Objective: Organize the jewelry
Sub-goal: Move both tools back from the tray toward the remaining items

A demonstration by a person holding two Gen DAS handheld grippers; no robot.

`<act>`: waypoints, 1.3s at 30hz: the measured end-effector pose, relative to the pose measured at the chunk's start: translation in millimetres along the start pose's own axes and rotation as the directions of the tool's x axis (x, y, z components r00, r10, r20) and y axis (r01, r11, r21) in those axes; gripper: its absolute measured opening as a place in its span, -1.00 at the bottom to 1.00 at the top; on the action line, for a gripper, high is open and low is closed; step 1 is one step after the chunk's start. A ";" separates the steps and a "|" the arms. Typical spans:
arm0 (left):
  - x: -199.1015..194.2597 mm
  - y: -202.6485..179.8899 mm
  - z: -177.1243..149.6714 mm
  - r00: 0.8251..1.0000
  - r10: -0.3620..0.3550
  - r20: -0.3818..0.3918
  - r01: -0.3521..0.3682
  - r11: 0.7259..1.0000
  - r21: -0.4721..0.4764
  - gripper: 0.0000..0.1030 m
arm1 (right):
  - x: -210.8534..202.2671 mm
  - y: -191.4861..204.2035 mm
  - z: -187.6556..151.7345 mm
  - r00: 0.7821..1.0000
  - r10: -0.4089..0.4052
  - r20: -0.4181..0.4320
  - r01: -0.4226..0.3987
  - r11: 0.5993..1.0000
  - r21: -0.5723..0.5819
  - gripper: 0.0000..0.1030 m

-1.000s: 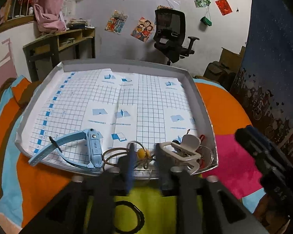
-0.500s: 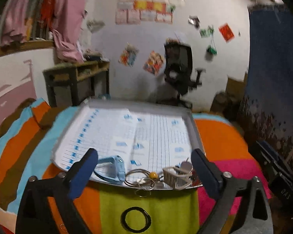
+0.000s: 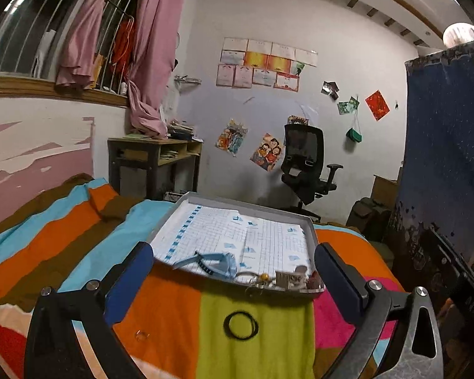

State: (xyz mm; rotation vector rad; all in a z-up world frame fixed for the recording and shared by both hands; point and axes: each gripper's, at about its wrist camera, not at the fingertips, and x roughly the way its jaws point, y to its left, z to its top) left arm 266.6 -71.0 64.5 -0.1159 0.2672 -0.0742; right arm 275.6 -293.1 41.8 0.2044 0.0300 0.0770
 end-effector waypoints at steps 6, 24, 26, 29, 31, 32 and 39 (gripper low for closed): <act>-42.6 21.1 -18.9 0.999 0.024 -0.027 -0.024 1.000 -0.007 0.99 | -41.8 23.2 -6.3 0.999 0.051 -0.015 -0.050 0.998 0.026 0.97; -148.1 75.0 -83.8 0.978 0.193 -0.076 -0.195 0.981 -0.021 0.99 | -132.0 53.6 -76.8 0.984 0.041 -0.171 -0.030 0.997 0.069 0.97; -154.3 77.6 -92.1 0.973 0.210 -0.100 -0.212 0.977 -0.012 0.99 | -140.3 58.2 -81.3 0.982 0.040 -0.184 -0.028 0.998 0.064 0.97; -165.3 82.2 -100.8 0.967 0.225 -0.115 -0.229 0.973 -0.021 0.99 | -151.6 68.1 -88.6 0.976 0.041 -0.213 -0.033 0.999 0.044 0.97; -172.7 85.0 -103.0 0.967 0.228 -0.114 -0.233 0.972 -0.037 0.99 | -156.2 73.6 -92.7 0.972 0.042 -0.230 -0.038 0.999 0.020 0.97; -175.1 86.8 -103.1 0.968 0.227 -0.111 -0.232 0.972 -0.040 0.99 | -158.0 76.3 -91.8 0.971 0.043 -0.233 -0.041 0.999 0.012 0.97; -180.5 86.9 -100.6 0.973 0.209 -0.100 -0.215 0.975 -0.050 0.99 | -162.3 84.8 -90.1 0.967 0.035 -0.254 -0.044 0.999 -0.031 0.97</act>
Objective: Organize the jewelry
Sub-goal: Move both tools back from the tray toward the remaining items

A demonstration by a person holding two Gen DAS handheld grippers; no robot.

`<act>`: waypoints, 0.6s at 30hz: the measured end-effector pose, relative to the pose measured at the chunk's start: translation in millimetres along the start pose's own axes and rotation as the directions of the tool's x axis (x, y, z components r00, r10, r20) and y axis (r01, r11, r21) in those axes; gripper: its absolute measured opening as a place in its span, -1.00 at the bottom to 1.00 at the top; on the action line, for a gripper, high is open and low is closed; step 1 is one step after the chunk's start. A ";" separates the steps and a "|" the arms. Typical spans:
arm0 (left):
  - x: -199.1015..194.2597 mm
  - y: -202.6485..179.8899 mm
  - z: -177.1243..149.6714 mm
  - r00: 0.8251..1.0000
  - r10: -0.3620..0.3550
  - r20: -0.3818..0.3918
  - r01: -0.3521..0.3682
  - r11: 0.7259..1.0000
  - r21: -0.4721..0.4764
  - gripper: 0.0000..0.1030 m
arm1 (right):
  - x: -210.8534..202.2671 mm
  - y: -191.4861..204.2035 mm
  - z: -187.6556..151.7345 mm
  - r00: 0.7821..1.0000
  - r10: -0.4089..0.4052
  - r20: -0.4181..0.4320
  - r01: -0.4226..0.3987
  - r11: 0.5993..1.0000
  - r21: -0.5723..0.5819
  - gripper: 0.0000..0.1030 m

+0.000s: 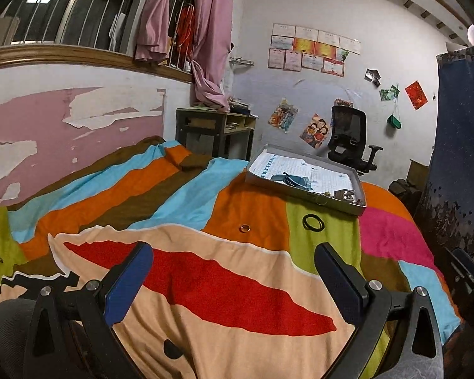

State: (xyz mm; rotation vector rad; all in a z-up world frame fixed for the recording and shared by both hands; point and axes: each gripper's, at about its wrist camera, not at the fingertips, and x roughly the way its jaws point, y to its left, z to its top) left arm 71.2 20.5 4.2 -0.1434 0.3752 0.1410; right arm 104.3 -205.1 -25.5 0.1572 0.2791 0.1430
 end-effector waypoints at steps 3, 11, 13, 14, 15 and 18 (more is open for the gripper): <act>6.2 2.2 6.0 1.000 -0.019 -0.014 0.019 1.000 -0.014 0.99 | 5.0 2.0 5.9 1.000 0.004 -0.010 -0.004 1.000 -0.010 0.97; 46.7 0.5 50.8 0.999 -0.049 0.007 0.049 0.999 -0.005 0.99 | 34.7 9.2 64.4 0.996 0.016 0.083 -0.004 0.991 -0.137 0.97; 58.3 -1.8 63.6 0.999 -0.044 0.031 0.044 0.999 0.005 0.99 | 44.5 9.0 81.4 0.994 0.017 0.109 -0.001 0.989 -0.147 0.97; 65.4 -3.3 71.0 0.998 -0.039 0.049 0.039 0.999 0.010 0.99 | 52.9 9.4 91.9 0.992 0.017 0.128 0.002 0.989 -0.148 0.97; 73.6 -4.9 78.7 0.997 -0.030 0.069 0.029 1.000 0.012 0.99 | 59.1 9.1 98.3 0.990 0.016 0.140 0.005 0.989 -0.148 0.97; 95.7 -7.2 94.4 0.993 -0.011 0.117 0.011 1.000 0.001 0.99 | 81.5 10.6 116.4 0.985 0.019 0.173 0.009 0.988 -0.156 0.97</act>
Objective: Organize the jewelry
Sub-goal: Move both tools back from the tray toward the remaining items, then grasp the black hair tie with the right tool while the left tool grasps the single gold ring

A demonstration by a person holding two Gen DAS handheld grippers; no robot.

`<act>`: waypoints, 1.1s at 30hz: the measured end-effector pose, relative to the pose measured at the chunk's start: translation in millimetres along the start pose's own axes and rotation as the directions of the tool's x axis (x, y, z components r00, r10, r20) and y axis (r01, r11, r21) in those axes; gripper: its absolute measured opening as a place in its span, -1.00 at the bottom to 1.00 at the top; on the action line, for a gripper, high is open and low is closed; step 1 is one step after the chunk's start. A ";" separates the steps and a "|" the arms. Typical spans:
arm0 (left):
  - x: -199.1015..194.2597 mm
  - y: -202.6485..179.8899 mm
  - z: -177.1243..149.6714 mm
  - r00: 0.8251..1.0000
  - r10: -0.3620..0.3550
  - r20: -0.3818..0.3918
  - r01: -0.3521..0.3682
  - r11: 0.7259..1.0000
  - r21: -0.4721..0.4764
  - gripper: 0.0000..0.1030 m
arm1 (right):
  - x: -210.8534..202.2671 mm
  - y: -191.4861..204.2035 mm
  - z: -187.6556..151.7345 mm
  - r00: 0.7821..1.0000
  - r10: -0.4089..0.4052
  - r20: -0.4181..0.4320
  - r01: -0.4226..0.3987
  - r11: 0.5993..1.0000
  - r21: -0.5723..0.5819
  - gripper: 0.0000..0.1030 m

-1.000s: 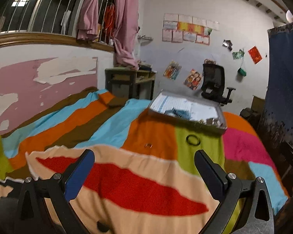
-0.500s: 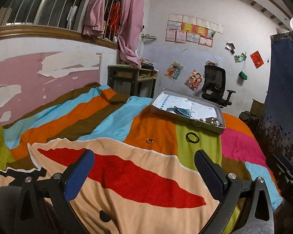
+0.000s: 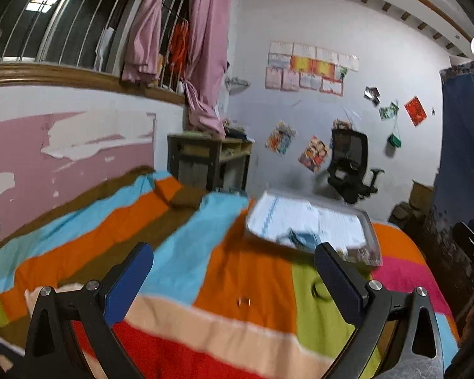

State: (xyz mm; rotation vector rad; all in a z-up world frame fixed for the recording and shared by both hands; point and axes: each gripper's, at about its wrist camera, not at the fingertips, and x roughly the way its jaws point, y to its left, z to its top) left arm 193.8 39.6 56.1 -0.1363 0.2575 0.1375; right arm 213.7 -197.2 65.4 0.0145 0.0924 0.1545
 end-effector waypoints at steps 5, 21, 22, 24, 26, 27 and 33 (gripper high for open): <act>43.9 -0.6 7.4 1.000 0.022 0.020 -0.022 0.999 -0.037 0.99 | 49.7 2.3 7.8 1.000 0.003 0.018 -0.002 1.000 -0.010 0.97; 183.3 16.6 -72.6 0.930 -0.053 -0.364 0.042 0.998 -0.038 0.99 | 193.9 11.8 -93.8 0.924 0.096 -0.369 -0.072 0.994 0.080 0.97; 186.1 16.7 -77.9 0.922 -0.065 -0.382 0.053 0.998 -0.040 0.99 | 200.8 12.7 -101.5 0.911 0.113 -0.397 -0.084 0.992 0.091 0.96; 193.7 15.1 -87.9 0.904 -0.086 -0.419 0.080 0.996 -0.033 0.99 | 209.5 14.6 -116.3 0.893 0.129 -0.430 -0.095 0.990 0.100 0.96; 197.6 13.6 -97.2 0.891 -0.100 -0.442 0.102 0.995 -0.020 0.99 | 216.7 17.5 -129.2 0.875 0.141 -0.464 -0.106 0.989 0.101 0.87; 199.5 12.2 -102.0 0.885 -0.111 -0.452 0.117 0.993 -0.015 0.98 | 220.0 17.9 -134.2 0.868 0.146 -0.475 -0.111 0.989 0.101 0.71; 206.5 0.5 -118.2 0.850 -0.171 -0.498 0.203 0.979 0.011 0.61 | 234.8 21.5 -150.0 0.839 0.156 -0.521 -0.127 0.988 0.092 0.41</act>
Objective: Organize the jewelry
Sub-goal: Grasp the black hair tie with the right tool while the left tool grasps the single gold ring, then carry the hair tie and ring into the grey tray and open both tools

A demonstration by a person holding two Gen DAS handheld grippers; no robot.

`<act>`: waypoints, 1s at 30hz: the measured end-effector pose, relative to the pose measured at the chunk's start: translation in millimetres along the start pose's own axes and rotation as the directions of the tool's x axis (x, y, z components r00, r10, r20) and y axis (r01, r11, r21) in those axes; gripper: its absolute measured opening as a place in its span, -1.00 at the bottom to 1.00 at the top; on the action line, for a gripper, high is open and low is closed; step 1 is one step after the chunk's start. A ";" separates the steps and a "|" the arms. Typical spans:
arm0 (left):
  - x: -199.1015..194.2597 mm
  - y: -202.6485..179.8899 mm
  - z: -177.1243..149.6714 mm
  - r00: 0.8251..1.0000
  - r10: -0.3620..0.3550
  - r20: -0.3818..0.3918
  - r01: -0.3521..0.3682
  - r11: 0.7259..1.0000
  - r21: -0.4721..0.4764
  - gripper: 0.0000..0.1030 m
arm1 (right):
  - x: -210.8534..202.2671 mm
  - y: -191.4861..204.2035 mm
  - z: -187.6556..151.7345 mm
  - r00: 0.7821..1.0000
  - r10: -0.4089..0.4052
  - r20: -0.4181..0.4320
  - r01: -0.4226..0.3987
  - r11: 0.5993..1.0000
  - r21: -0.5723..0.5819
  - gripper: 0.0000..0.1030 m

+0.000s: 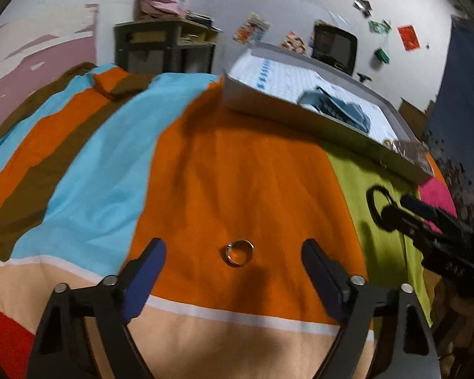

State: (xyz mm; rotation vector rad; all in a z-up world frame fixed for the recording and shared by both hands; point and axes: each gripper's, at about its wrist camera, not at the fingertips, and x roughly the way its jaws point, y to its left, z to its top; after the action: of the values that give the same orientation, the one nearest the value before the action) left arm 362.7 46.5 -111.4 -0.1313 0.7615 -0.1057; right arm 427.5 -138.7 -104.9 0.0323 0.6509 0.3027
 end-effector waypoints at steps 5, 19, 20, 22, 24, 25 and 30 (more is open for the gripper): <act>17.1 4.0 -4.7 0.997 -0.058 -0.047 0.057 0.998 -0.027 0.12 | 9.2 1.7 0.6 1.000 0.018 -0.023 -0.018 1.000 0.001 0.27; 18.0 -2.1 -6.1 0.996 -0.084 -0.043 0.083 0.996 -0.014 -0.60 | 13.8 10.7 -5.3 0.998 0.037 -0.051 -0.039 0.999 -0.024 -0.29; 16.8 -4.2 -6.2 0.996 -0.079 -0.039 0.079 0.997 -0.005 -0.60 | 13.8 10.9 -5.4 0.998 0.039 -0.053 -0.040 0.999 -0.025 -0.35; 13.1 -7.9 -5.9 0.996 -0.082 -0.025 0.082 0.997 0.009 -0.60 | 13.3 11.5 -6.1 0.998 0.046 -0.053 -0.048 0.999 -0.024 -0.57; 8.9 -12.6 -5.2 0.996 -0.083 -0.010 0.083 0.996 0.020 -0.60 | 11.2 12.5 -6.8 0.997 0.052 -0.050 -0.054 0.998 -0.028 -0.71; 6.0 -15.4 -4.5 0.996 -0.085 0.002 0.085 0.996 0.031 -0.61 | 9.2 13.3 -6.8 0.997 0.057 -0.045 -0.058 0.998 -0.034 -0.78; -9.1 -24.3 1.6 0.994 -0.097 0.054 0.093 0.994 0.059 -0.60 | -9.5 15.1 -1.2 0.998 0.054 0.025 -0.053 0.997 -0.063 -0.90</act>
State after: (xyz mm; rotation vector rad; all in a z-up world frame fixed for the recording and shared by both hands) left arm 356.0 23.9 -100.2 -0.1161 0.6946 -0.2132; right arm 415.6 -127.0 -98.3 -0.0060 0.6144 0.3737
